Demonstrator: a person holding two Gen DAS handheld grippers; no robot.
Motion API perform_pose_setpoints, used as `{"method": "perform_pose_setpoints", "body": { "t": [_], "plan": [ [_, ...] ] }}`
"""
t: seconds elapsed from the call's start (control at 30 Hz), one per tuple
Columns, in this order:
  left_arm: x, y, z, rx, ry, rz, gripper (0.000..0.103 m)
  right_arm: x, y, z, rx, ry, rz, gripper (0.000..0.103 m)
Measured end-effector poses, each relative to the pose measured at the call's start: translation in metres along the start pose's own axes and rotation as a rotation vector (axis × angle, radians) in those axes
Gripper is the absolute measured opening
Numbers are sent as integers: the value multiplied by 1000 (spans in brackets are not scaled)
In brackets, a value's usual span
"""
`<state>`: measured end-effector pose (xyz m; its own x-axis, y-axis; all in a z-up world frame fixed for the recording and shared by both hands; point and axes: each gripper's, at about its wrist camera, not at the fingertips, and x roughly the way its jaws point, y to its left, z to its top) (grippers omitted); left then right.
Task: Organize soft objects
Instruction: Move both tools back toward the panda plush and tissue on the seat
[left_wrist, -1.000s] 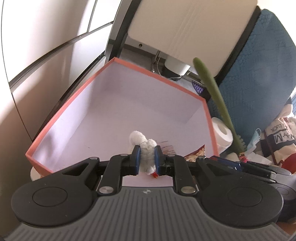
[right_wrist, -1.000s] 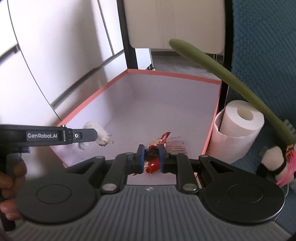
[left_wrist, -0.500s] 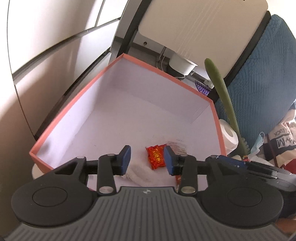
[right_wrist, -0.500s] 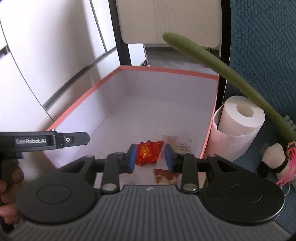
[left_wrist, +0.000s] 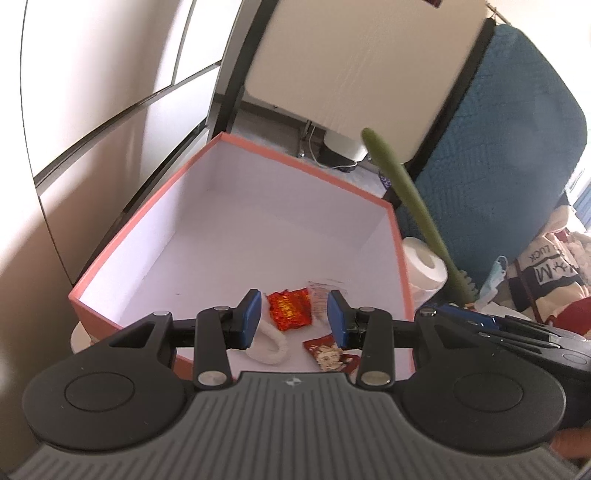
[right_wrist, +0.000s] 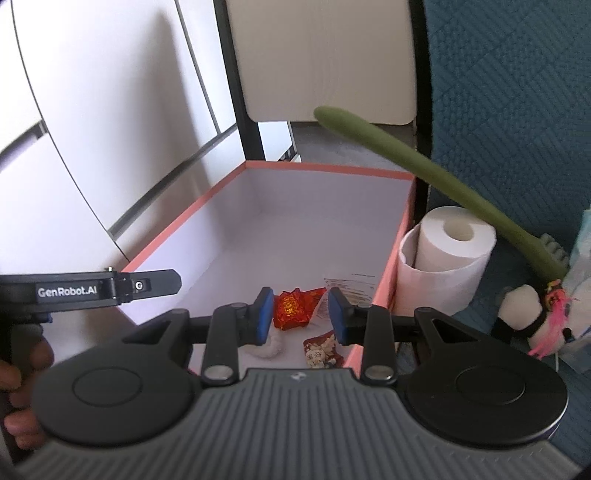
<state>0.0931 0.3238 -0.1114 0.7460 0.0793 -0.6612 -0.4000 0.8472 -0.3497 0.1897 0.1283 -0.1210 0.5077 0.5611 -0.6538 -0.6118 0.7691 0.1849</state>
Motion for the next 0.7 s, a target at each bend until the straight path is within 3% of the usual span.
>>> {"method": "perform_pose_setpoints", "body": {
  "t": [0.7],
  "plan": [
    [-33, -102, -43, 133, -32, -103, 45, -93, -63, -39, 50, -91, -104, 36]
  ]
}}
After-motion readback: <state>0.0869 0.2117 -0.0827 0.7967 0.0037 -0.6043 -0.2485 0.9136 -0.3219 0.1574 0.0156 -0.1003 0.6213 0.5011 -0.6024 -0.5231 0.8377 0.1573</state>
